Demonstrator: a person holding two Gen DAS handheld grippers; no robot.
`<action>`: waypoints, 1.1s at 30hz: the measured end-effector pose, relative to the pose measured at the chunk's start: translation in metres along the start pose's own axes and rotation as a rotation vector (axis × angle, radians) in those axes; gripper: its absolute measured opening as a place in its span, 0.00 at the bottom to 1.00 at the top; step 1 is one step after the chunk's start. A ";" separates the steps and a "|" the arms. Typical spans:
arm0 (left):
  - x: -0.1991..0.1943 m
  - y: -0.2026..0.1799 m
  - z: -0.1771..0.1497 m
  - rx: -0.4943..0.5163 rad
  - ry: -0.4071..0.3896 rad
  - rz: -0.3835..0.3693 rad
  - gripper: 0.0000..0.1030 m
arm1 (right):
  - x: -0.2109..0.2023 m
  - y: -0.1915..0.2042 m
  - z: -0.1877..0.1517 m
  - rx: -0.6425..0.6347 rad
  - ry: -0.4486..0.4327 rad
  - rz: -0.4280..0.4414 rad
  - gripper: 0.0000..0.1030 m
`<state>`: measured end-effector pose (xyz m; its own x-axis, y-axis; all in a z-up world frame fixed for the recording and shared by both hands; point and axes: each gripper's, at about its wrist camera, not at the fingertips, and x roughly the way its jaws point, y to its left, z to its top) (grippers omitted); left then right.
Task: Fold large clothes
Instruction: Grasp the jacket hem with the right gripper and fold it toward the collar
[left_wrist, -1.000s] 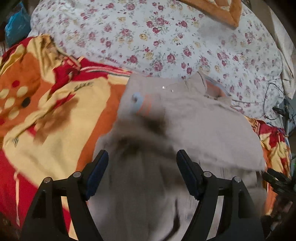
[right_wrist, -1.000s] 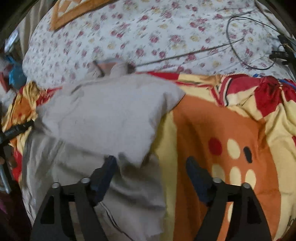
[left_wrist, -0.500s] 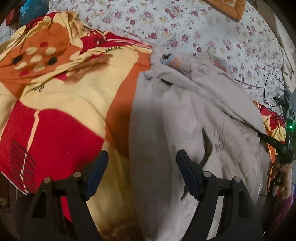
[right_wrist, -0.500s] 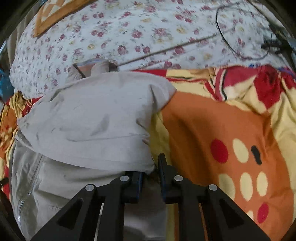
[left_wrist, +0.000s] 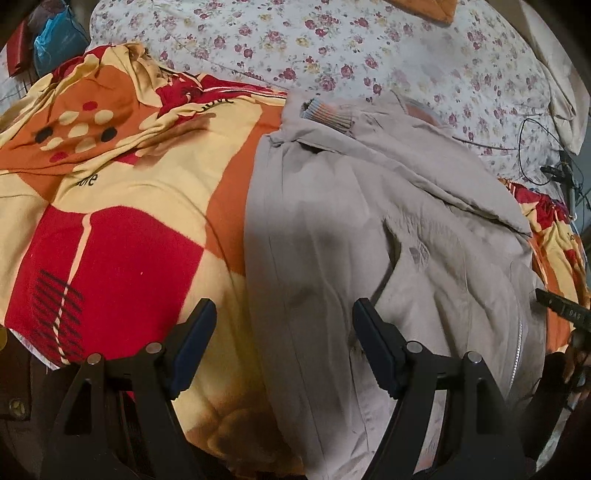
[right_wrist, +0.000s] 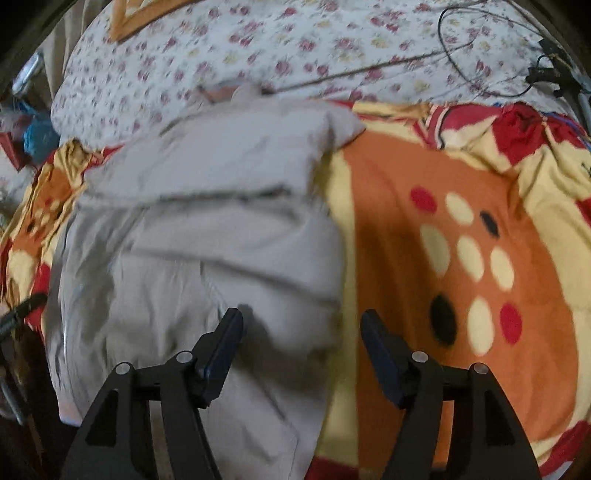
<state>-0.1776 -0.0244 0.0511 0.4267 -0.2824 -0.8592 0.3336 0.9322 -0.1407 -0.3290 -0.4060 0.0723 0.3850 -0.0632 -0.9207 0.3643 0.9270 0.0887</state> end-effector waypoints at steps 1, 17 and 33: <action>0.000 -0.001 -0.001 0.003 0.000 0.000 0.73 | 0.002 0.001 -0.005 0.003 -0.001 0.002 0.65; -0.005 0.009 -0.026 -0.020 0.062 -0.043 0.73 | -0.026 -0.008 -0.025 0.041 -0.081 0.062 0.19; 0.005 -0.001 -0.077 -0.039 0.186 -0.151 0.76 | -0.017 0.008 -0.087 0.001 0.169 0.255 0.72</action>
<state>-0.2411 -0.0094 0.0093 0.2110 -0.3761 -0.9022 0.3475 0.8916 -0.2904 -0.4060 -0.3657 0.0556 0.3176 0.2342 -0.9189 0.2750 0.9046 0.3256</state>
